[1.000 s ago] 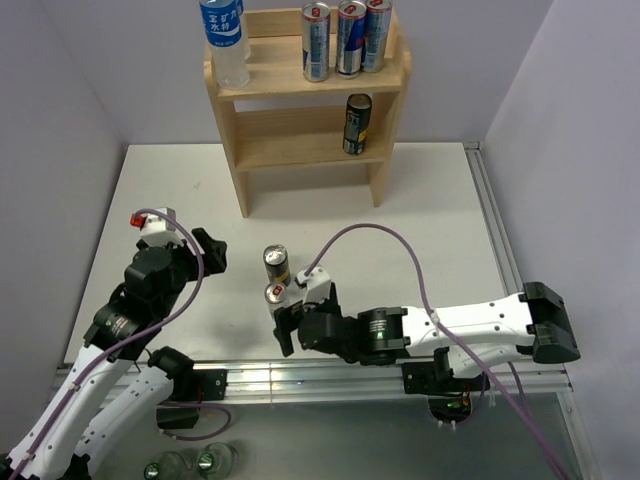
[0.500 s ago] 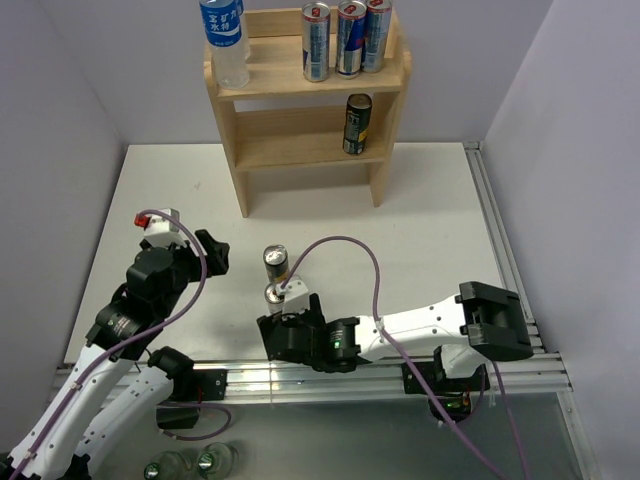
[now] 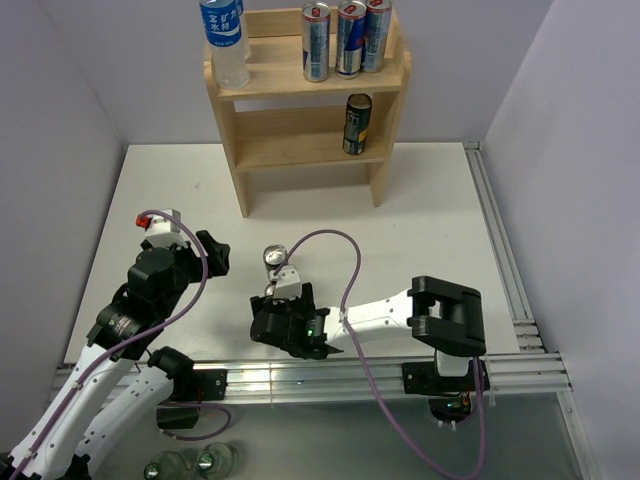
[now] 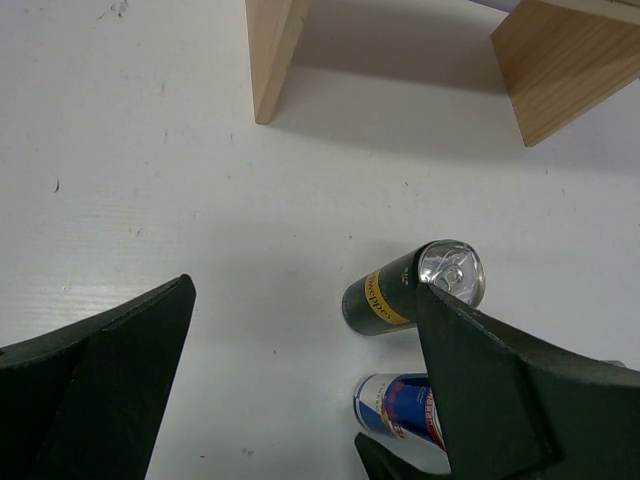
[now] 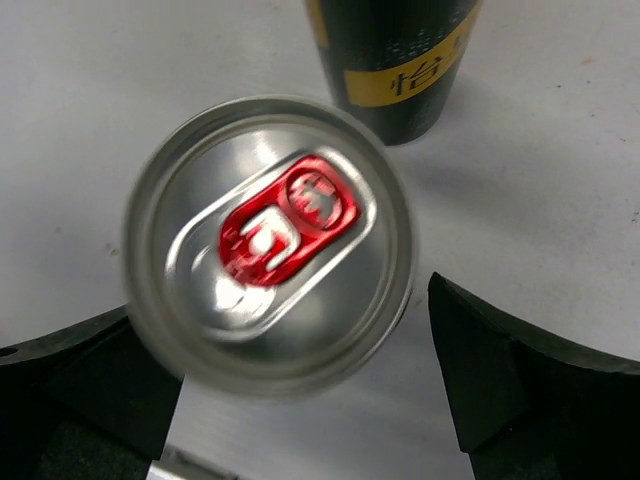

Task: Place and organize the beverage onto the shelf

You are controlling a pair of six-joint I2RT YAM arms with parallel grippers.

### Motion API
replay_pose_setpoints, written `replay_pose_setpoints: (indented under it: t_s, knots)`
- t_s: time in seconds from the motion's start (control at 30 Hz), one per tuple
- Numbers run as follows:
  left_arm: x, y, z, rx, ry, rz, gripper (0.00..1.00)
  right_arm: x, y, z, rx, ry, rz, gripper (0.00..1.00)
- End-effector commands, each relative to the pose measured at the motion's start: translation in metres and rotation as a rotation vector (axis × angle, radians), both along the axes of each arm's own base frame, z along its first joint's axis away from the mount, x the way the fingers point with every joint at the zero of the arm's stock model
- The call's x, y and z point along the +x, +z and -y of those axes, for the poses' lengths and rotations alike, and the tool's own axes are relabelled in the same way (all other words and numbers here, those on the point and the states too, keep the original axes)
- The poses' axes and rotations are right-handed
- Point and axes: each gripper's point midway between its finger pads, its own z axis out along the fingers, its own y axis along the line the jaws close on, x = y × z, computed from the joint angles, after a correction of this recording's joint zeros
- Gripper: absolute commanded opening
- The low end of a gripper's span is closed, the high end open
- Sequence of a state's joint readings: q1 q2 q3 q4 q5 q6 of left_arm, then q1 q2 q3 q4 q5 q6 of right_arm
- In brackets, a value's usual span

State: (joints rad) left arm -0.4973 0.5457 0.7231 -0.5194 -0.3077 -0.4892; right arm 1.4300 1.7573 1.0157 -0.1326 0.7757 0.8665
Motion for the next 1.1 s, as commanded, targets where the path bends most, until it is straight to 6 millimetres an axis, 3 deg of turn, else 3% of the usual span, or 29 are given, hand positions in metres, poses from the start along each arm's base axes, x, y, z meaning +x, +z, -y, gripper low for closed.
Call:
replay_pose_setpoints:
  t_s: [0.0,0.1,0.17,0.2,0.3,0.33,0.43,0.53,0.63,0.77,0.8,0.87,0.9,0.97,1.0,1.03,1.07]
  knots:
    - [0.001,0.008,0.004,-0.004,-0.026,0.033,0.99,0.024,0.014,-0.011,0.099,-0.099,0.057,0.99]
    - [0.001,0.008,0.005,-0.005,-0.032,0.034,0.99,0.036,0.007,-0.012,0.097,-0.124,0.053,0.95]
    - [0.001,0.008,0.006,-0.005,-0.033,0.032,0.99,0.041,0.006,-0.011,0.094,-0.144,0.058,0.79]
    - [0.001,0.007,0.006,-0.004,-0.033,0.031,0.99,0.042,0.005,-0.011,0.095,-0.147,0.057,0.67]
    - [0.001,0.007,0.006,-0.003,-0.036,0.028,0.99,0.042,0.007,-0.011,0.101,-0.145,0.057,0.5]
    - [0.001,0.007,0.006,-0.003,-0.037,0.029,0.99,0.042,0.009,-0.01,0.1,-0.143,0.057,0.34]
    - [0.001,0.006,0.007,-0.003,-0.038,0.03,0.99,0.042,0.026,-0.006,0.092,-0.146,0.07,0.02]
    - [0.001,0.009,0.007,-0.007,-0.038,0.038,0.99,0.043,0.06,0.005,0.077,-0.165,0.1,0.0]
    - [0.002,0.009,0.006,-0.007,-0.031,0.041,0.99,0.041,0.114,0.018,0.082,-0.176,0.152,0.0]
    - [0.002,0.01,0.005,-0.013,-0.025,0.047,0.99,0.049,0.204,0.03,0.118,-0.129,0.243,0.0]
    - [0.002,0.012,0.005,-0.014,-0.023,0.05,0.99,0.063,0.235,0.033,0.107,-0.113,0.295,0.0]
    - [0.001,0.013,0.002,-0.014,-0.011,0.055,0.99,0.078,0.272,0.038,0.073,-0.063,0.353,0.0]
    - [0.001,0.013,0.001,-0.015,-0.008,0.058,0.99,0.097,0.313,0.047,0.126,-0.101,0.392,0.0]
    - [0.0,0.016,0.001,-0.02,-0.01,0.067,0.99,0.119,0.343,0.047,0.095,-0.07,0.438,0.0]
    - [-0.001,0.017,0.0,-0.023,-0.01,0.074,0.99,0.127,0.39,0.055,0.157,-0.092,0.482,0.0]
    - [-0.002,0.018,0.0,-0.025,-0.01,0.075,0.99,0.144,0.409,0.064,0.16,-0.112,0.507,0.0]
    - [-0.002,0.019,-0.002,-0.023,-0.001,0.078,0.99,0.162,0.407,0.055,0.098,-0.105,0.524,0.0]
